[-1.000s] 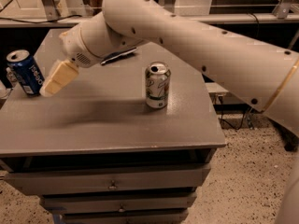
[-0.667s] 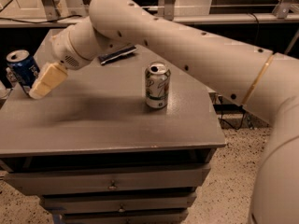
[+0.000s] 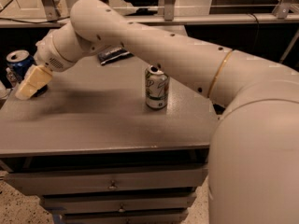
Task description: Pick pepsi can
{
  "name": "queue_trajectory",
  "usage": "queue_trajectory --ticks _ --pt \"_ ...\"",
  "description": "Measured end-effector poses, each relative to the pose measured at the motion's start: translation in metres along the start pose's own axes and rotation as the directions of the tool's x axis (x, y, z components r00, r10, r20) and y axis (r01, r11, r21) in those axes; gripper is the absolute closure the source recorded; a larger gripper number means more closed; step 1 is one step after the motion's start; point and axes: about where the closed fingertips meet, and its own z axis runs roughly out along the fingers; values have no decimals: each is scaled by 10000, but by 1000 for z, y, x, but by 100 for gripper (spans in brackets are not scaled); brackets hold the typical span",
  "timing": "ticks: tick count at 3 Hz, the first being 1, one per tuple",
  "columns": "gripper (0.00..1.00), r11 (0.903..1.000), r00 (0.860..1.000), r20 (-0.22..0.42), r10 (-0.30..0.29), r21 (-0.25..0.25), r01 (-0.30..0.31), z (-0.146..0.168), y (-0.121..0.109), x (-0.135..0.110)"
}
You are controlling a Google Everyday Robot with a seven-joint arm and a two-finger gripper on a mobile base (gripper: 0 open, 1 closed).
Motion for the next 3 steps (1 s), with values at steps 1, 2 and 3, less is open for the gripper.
queue_trajectory --ticks 1,2,3 --pt "19 9998 9999 9 172 -128 -172 22 -5 3" --pt "41 9981 9982 -29 604 -82 -604 33 -11 3" --pt "65 9953 9953 -100 964 -14 -964 36 -16 1"
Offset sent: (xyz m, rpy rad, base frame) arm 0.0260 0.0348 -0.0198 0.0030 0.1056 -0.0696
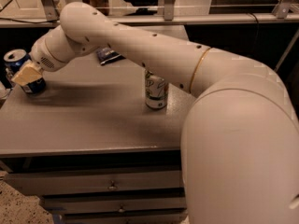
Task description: Pick pepsi can
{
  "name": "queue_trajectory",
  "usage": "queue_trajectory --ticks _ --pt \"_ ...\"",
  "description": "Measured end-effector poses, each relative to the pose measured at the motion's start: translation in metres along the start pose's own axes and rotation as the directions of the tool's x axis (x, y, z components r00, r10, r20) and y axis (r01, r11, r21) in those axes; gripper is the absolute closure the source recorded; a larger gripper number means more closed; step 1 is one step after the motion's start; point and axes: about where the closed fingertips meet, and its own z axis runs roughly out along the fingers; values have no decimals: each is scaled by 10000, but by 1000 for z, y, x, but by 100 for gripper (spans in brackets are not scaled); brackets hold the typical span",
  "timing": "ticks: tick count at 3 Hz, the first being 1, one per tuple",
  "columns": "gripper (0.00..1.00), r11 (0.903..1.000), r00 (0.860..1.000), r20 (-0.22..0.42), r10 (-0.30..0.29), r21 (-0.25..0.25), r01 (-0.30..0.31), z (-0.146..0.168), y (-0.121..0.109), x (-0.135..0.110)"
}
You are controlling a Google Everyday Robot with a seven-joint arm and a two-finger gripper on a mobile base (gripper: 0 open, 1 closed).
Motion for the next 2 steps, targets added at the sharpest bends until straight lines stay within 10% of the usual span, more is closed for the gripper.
queue_trajectory --ticks 2 --pt "100 9985 9987 240 458 300 -465 -54 -17 1"
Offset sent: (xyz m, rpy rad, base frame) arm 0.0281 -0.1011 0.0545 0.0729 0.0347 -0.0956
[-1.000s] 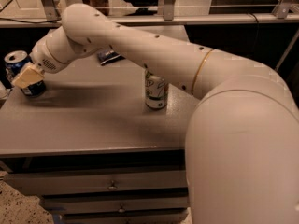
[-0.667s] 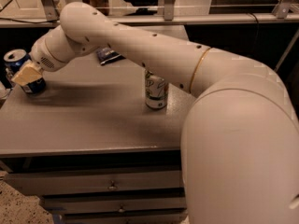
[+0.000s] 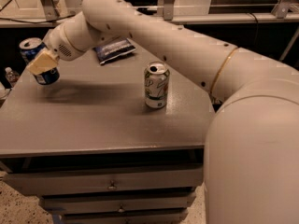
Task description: Pick pepsi can
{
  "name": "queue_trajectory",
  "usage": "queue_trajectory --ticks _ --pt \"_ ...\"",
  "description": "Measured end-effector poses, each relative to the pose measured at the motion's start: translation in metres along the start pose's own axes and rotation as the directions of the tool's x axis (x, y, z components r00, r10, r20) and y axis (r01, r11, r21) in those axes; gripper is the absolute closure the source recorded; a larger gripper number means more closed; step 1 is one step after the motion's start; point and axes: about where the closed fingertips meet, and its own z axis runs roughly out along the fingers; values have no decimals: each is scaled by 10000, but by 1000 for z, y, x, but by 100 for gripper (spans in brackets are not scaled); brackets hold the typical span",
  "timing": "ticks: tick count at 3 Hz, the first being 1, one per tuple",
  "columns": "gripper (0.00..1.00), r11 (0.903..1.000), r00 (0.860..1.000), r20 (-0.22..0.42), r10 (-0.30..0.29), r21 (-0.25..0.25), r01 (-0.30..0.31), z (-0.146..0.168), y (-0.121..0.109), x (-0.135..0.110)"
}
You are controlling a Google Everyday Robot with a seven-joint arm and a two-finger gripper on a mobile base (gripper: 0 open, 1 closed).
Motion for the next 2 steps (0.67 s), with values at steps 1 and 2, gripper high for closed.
queue_trajectory --ticks 1,2 --pt "100 9996 9992 387 118 236 -127 -42 -9 0" --pt "100 9979 9948 1002 172 609 -234 -87 -21 -4"
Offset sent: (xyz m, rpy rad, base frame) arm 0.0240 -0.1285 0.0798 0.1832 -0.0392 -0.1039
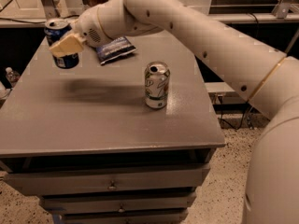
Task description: Pick pepsi can
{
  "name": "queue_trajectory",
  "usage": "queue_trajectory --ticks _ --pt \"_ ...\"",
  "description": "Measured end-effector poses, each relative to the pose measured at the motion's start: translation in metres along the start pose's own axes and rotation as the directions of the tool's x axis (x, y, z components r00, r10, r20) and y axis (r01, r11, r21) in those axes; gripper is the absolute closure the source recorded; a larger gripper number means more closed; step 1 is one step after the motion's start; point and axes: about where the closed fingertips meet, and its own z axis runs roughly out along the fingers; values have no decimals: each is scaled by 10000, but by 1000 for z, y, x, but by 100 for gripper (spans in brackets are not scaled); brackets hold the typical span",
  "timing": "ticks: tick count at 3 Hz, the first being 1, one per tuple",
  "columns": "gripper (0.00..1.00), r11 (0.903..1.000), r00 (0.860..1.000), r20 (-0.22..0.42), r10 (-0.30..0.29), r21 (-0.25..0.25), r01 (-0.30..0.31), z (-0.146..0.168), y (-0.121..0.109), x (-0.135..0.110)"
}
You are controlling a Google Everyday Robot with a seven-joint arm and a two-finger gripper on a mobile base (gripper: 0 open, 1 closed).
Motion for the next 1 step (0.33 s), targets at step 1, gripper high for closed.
queue_trajectory --ticks 1 --pt "100 10000 10000 46 39 84 -39 -7 -3 1"
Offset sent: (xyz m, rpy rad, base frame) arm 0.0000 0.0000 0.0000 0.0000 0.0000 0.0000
